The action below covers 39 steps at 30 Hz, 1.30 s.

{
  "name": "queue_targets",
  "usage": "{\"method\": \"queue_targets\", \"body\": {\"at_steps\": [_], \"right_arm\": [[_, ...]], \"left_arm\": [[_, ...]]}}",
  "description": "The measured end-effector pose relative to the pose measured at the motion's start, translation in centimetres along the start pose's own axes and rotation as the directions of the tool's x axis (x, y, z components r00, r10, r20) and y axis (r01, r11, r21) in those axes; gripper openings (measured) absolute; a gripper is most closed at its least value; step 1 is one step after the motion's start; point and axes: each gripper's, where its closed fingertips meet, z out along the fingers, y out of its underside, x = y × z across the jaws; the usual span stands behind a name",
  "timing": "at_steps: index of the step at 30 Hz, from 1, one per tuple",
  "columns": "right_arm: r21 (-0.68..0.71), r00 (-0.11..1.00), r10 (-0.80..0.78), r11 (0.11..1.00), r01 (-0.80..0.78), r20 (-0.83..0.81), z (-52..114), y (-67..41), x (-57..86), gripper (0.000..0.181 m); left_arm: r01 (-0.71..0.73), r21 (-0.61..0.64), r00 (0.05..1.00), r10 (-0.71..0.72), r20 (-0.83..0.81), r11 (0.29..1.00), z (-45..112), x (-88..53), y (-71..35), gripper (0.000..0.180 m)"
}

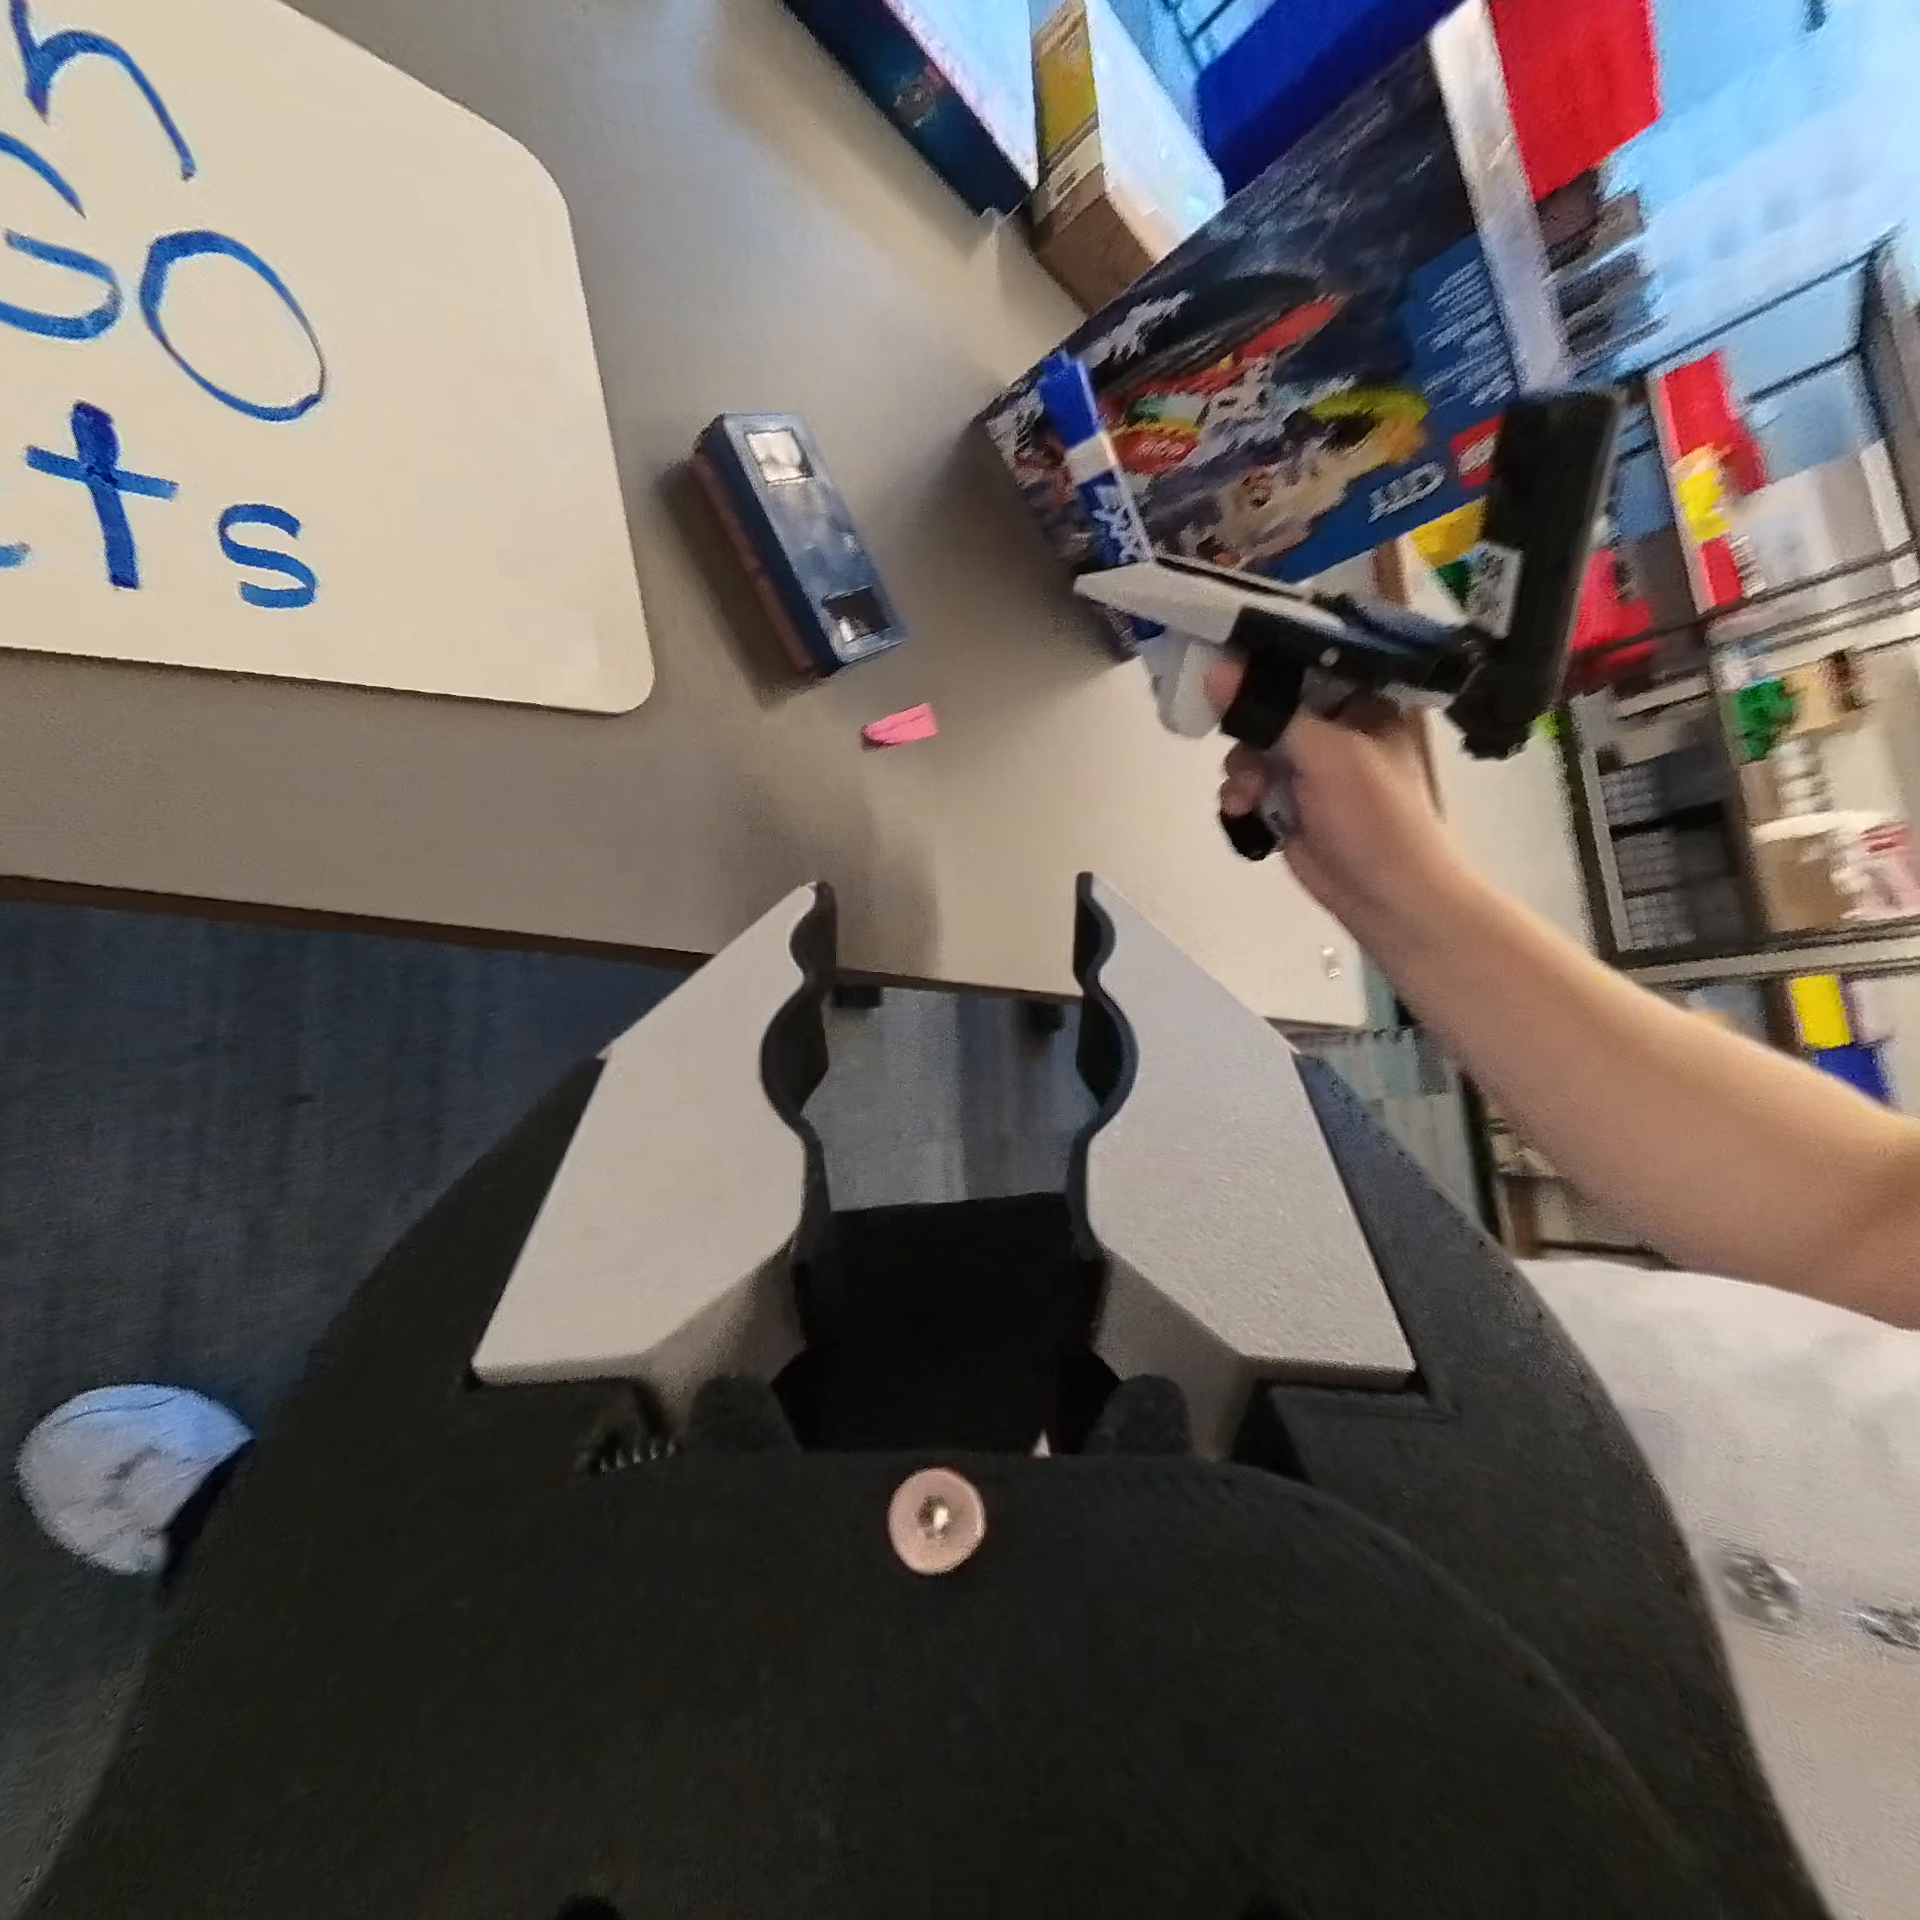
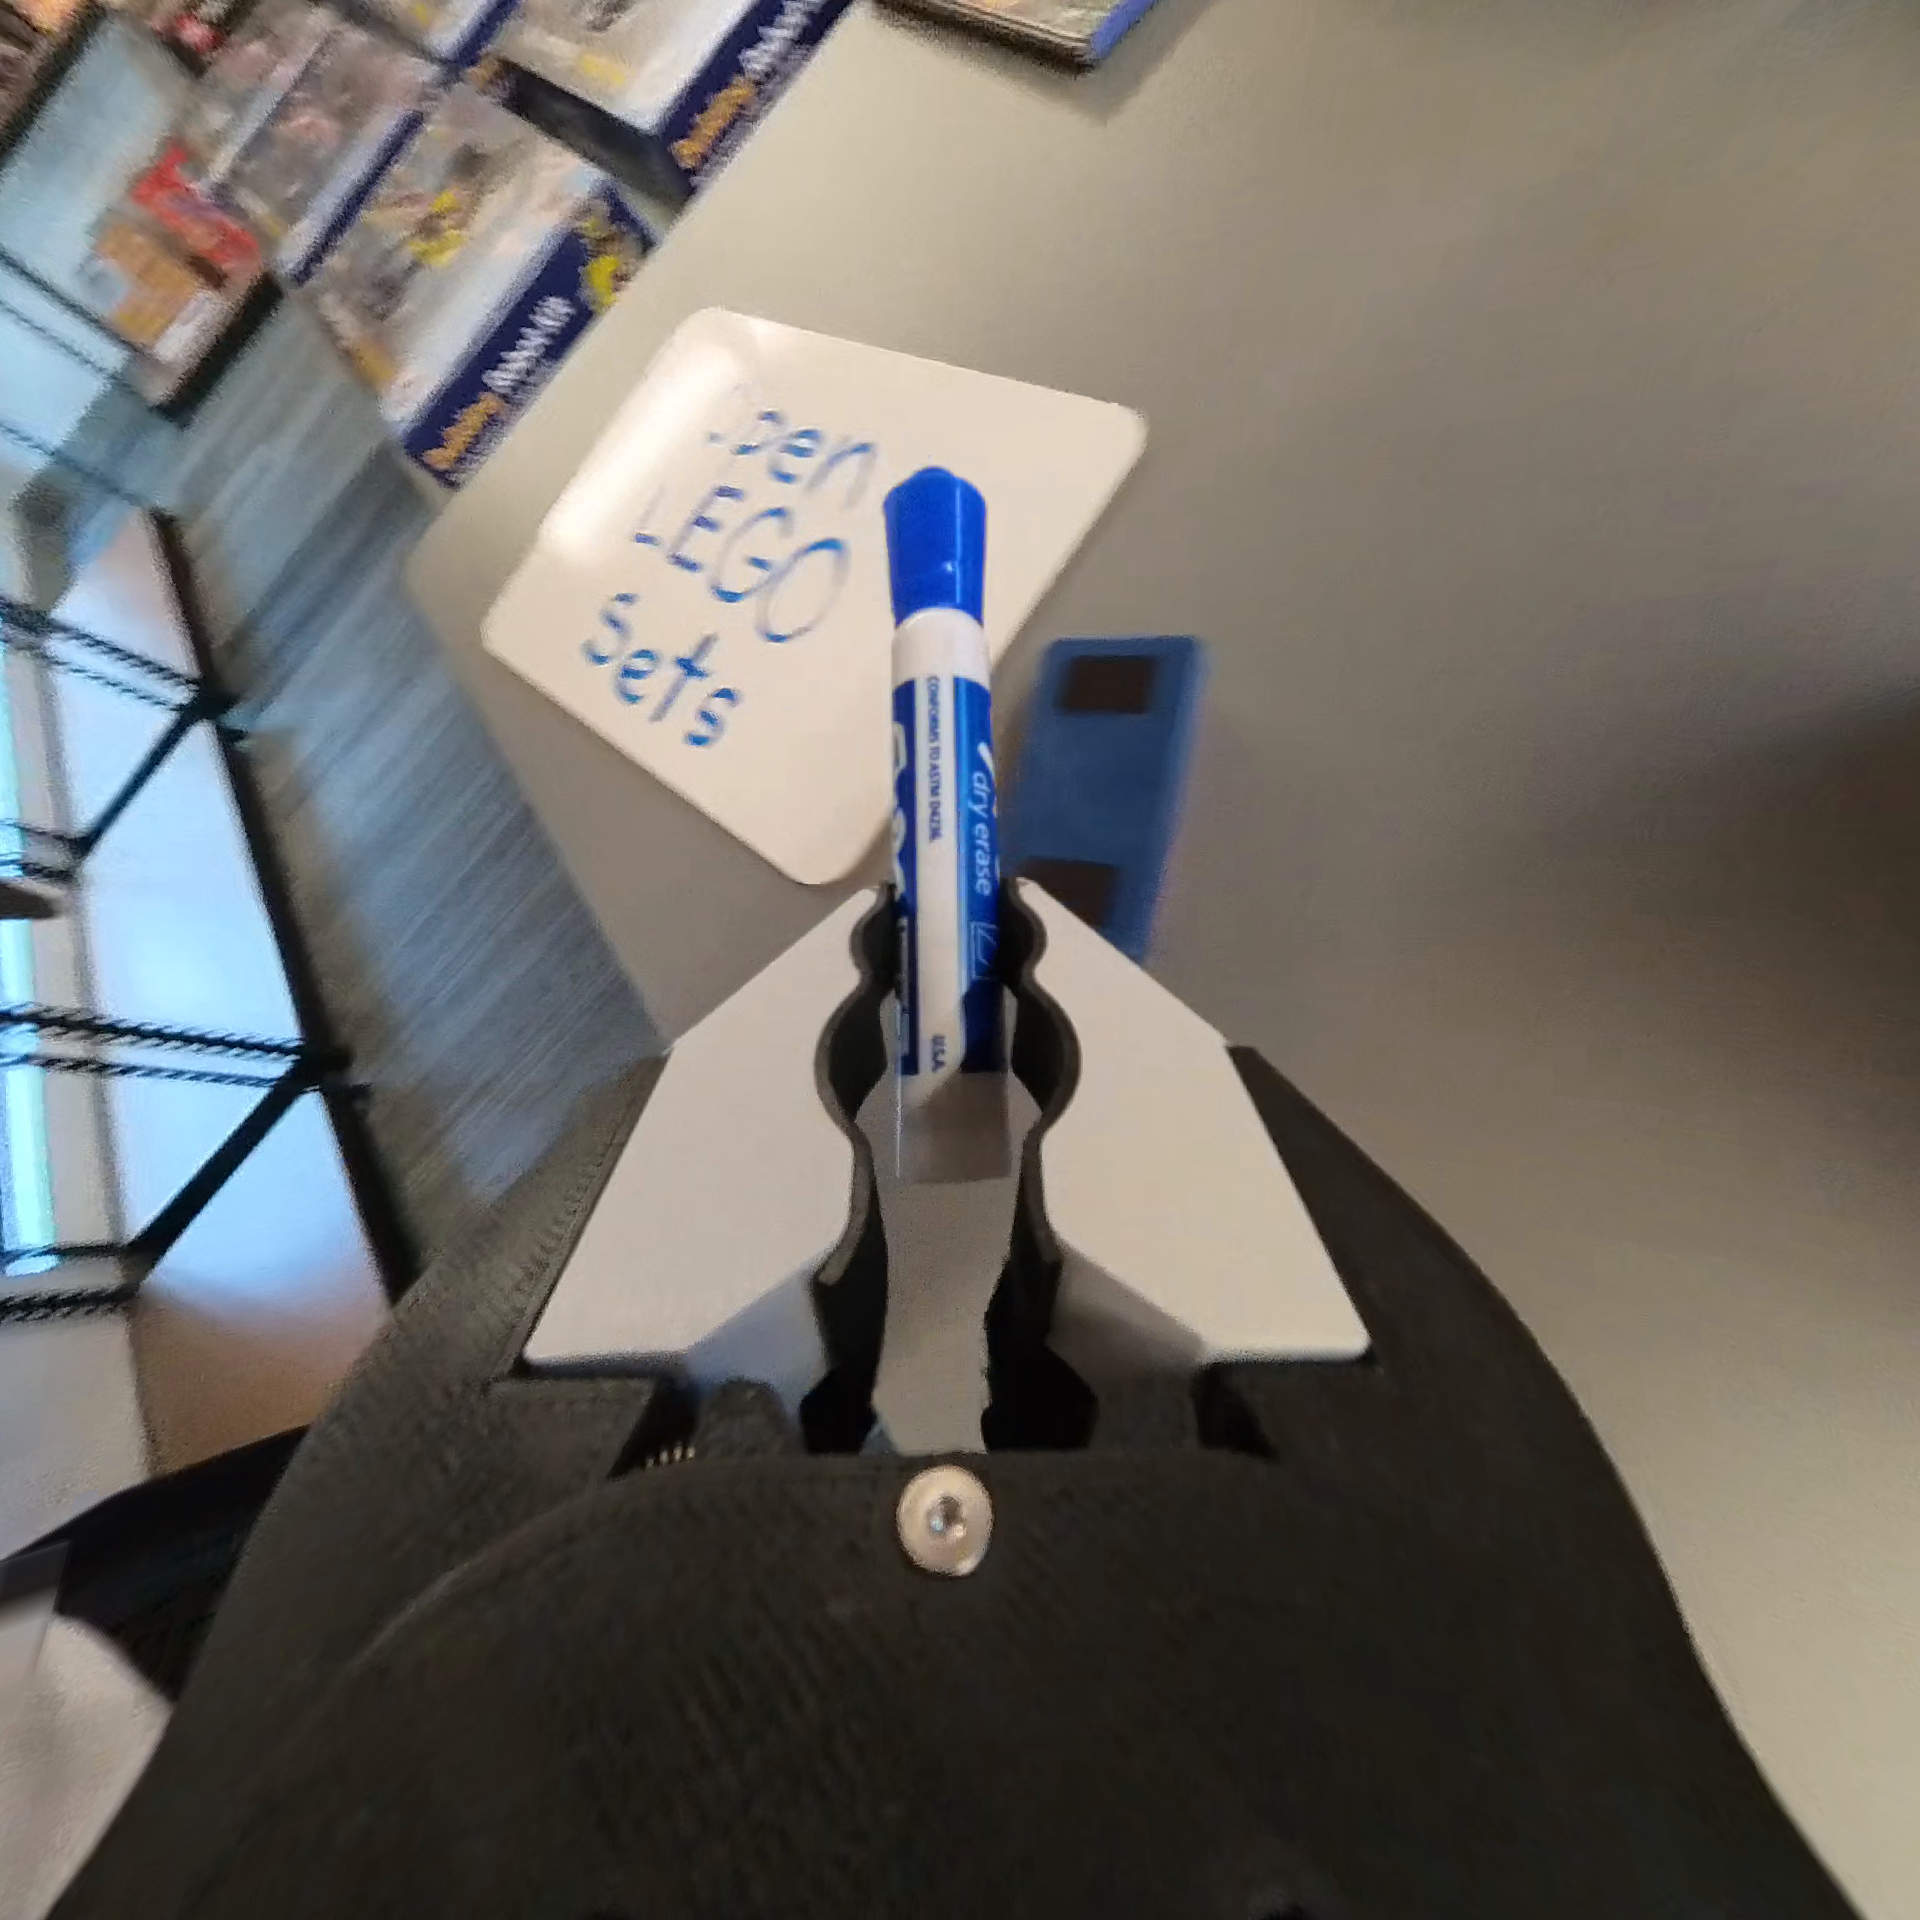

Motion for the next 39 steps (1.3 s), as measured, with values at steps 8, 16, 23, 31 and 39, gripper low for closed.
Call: {"method": "queue_targets", "body": {"at_steps": [8,16,23,31,39], "right_arm": [[-0.09,0.987,0.06,0.993,-0.074,-0.148,0.8,5.2,7.3,0.018],[-0.034,0.983,0.044,0.998,-0.051,-0.179,-3.8,7.3,7.3,0.017],[0.101,0.932,0.206,0.978,-0.183,-0.298,-11.6,12.4,7.5,0.018],[0.289,0.741,0.47,0.882,-0.372,-0.48,-21.3,21.5,4.0,0.017],[0.34,0.682,0.538,0.843,-0.418,-0.495,-20.7,23.0,1.0,0.018]], "left_arm": [[-0.107,-0.156,0.992,0.116,0.051,0.982,7.0,0.6,1.7,0.047],[-0.027,-0.246,0.975,0.08,0.207,0.969,16.7,-2.1,-0.5,0.065],[0.016,-0.38,0.855,0.185,0.485,0.925,24.5,-7.2,-3.3,0.11],[0.039,-0.524,0.789,0.296,0.539,0.851,28.3,-9.3,-3.0,0.115],[-0.203,-0.742,0.678,0.638,0.363,0.638,27.0,-10.3,-2.4,0.079]]}}
